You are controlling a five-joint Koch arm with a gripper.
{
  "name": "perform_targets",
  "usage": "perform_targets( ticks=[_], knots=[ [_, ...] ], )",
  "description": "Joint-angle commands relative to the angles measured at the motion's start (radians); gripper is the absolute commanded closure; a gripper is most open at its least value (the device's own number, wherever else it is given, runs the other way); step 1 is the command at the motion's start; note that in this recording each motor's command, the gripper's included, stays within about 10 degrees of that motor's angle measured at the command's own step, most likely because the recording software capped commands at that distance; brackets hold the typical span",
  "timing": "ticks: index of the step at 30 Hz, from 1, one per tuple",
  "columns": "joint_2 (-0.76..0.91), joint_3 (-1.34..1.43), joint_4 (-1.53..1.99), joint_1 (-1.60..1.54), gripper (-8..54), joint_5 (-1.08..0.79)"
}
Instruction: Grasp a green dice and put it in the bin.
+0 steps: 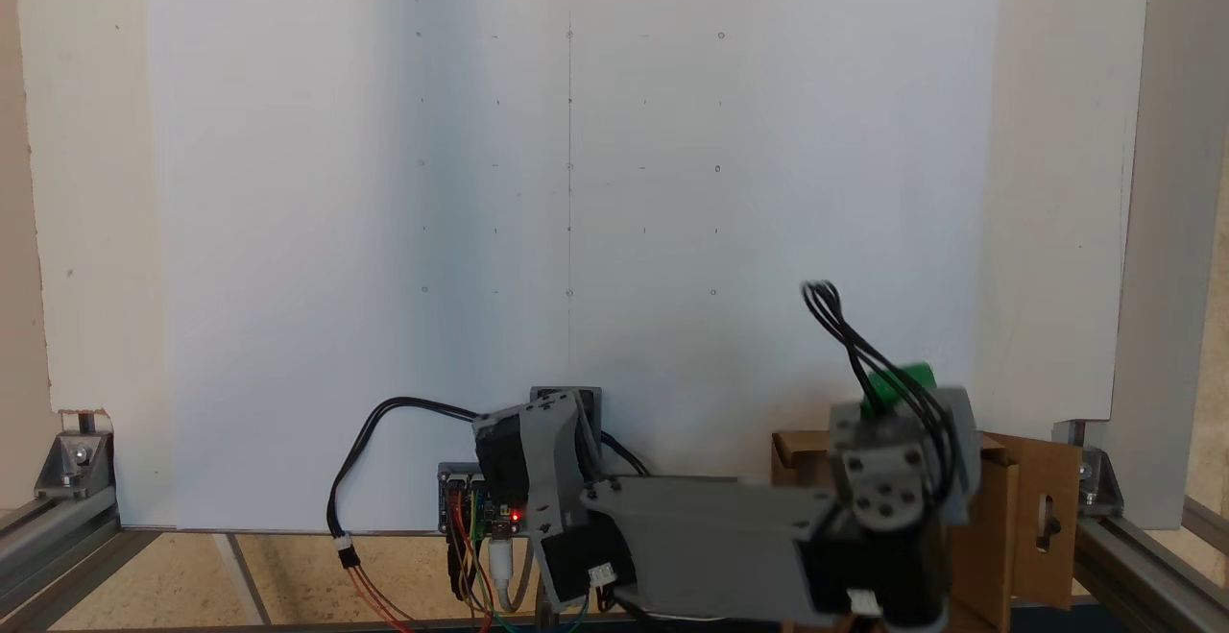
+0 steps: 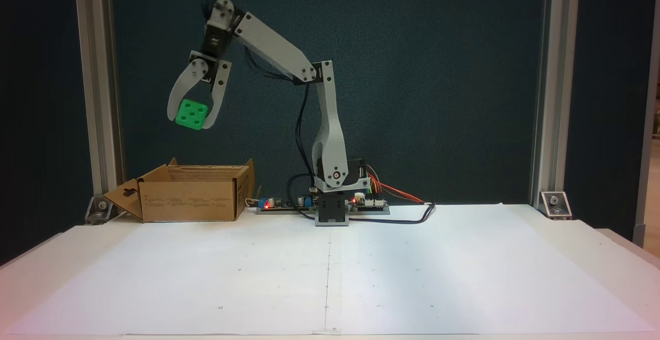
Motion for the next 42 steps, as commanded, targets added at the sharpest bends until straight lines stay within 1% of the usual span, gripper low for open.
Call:
perform_targets(
  ticks=[1, 4, 7, 11, 18, 36, 37, 38, 39, 42],
  knots=[
    [-0.023, -0.048, 0.155, 0.159, 33.6, -0.165],
    [-0.08, -0.048, 0.126, 0.351, 33.6, -0.285],
    [-0.141, -0.044, 0.126, 0.405, 33.6, -0.364],
    [-0.207, 0.006, 0.077, 0.417, 33.6, -0.368],
    [-0.21, 0.184, -0.173, 0.414, 33.6, -0.368],
    [-0.232, 0.195, -0.278, 0.426, 33.6, -0.368],
    [-0.233, 0.209, -0.278, 0.434, 27.9, -0.368],
    [-0.233, 0.227, -0.278, 0.446, 20.3, -0.368],
    [-0.233, 0.238, -0.278, 0.454, 15.8, -0.368],
    [-0.236, 0.238, -0.279, 0.472, 10.3, -0.367]
  ],
)
